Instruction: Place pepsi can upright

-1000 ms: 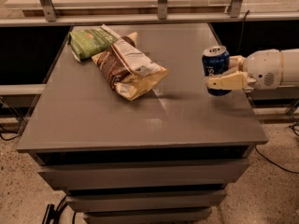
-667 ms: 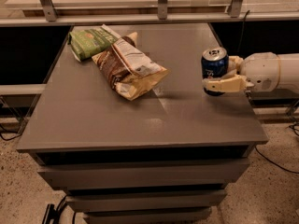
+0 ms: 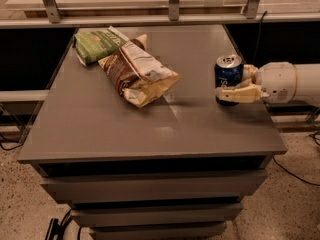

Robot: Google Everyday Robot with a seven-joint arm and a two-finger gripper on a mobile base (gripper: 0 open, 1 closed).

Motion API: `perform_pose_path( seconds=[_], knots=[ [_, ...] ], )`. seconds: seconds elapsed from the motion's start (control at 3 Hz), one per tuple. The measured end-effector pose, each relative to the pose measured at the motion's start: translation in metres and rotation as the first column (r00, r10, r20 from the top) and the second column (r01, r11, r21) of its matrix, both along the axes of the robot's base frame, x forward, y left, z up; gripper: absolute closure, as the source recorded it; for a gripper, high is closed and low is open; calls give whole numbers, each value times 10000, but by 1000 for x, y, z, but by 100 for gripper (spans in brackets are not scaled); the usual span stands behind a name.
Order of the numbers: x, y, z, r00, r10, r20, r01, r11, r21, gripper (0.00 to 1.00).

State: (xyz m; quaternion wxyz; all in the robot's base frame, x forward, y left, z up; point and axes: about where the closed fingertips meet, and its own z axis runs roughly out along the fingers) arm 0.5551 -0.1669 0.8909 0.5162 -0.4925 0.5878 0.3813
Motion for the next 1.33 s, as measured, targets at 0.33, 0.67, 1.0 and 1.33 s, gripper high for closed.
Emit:
perform_pose_path(
  seconds=[0.33,0.67,1.0,1.33],
  knots=[
    [-2,1,-7,9997,173,-188,-167,9994,309,82],
    [-3,2,-9,9993,298,-223,-289,9989,371,59],
    [-4,2,-11,9990,383,-239,-374,9986,367,35],
    [-5,1,-12,9988,447,-222,-440,9985,339,12]
  ],
)
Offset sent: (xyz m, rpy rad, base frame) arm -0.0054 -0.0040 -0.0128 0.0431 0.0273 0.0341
